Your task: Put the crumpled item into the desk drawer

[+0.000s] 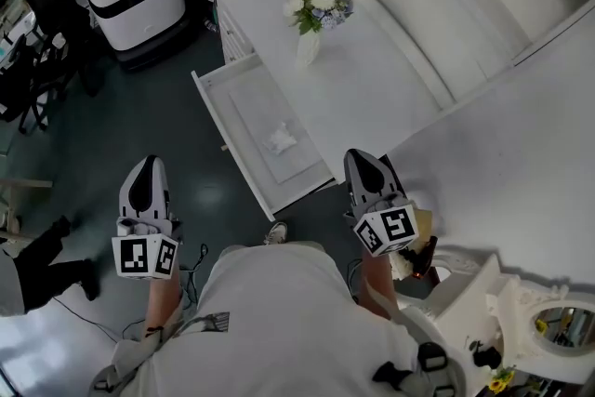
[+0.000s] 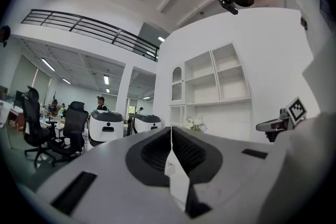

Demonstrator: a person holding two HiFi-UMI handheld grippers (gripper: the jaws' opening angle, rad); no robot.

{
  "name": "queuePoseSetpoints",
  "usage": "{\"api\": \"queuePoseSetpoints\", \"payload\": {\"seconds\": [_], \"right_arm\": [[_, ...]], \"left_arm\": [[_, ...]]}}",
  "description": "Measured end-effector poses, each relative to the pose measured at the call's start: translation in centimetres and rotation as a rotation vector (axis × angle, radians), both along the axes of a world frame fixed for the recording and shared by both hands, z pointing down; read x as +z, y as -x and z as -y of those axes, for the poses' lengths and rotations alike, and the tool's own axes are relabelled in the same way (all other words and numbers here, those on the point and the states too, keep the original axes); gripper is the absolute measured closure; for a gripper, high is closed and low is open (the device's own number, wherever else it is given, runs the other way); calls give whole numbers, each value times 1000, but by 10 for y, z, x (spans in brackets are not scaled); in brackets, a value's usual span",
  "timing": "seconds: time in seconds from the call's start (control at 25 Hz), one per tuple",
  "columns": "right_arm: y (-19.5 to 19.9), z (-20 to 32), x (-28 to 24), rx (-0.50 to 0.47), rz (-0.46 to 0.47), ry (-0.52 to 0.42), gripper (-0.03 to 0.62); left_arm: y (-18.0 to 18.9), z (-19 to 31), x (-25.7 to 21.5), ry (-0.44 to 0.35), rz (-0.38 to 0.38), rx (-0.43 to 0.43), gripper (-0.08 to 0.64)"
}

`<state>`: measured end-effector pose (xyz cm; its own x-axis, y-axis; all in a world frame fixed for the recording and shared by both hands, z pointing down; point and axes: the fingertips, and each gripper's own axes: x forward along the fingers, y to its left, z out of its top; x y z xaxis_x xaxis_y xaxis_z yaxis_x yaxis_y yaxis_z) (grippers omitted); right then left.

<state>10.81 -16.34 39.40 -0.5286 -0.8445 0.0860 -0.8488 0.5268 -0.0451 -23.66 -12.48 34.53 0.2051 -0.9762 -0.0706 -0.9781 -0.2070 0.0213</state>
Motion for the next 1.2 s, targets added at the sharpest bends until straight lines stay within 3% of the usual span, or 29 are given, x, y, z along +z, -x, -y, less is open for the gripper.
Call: {"api": "queuePoseSetpoints", "payload": {"seconds": [1.2], "right_arm": [[0, 36, 6, -68, 12, -18, 581]], "left_arm": [[-36, 35, -3, -11, 13, 19, 538]]}}
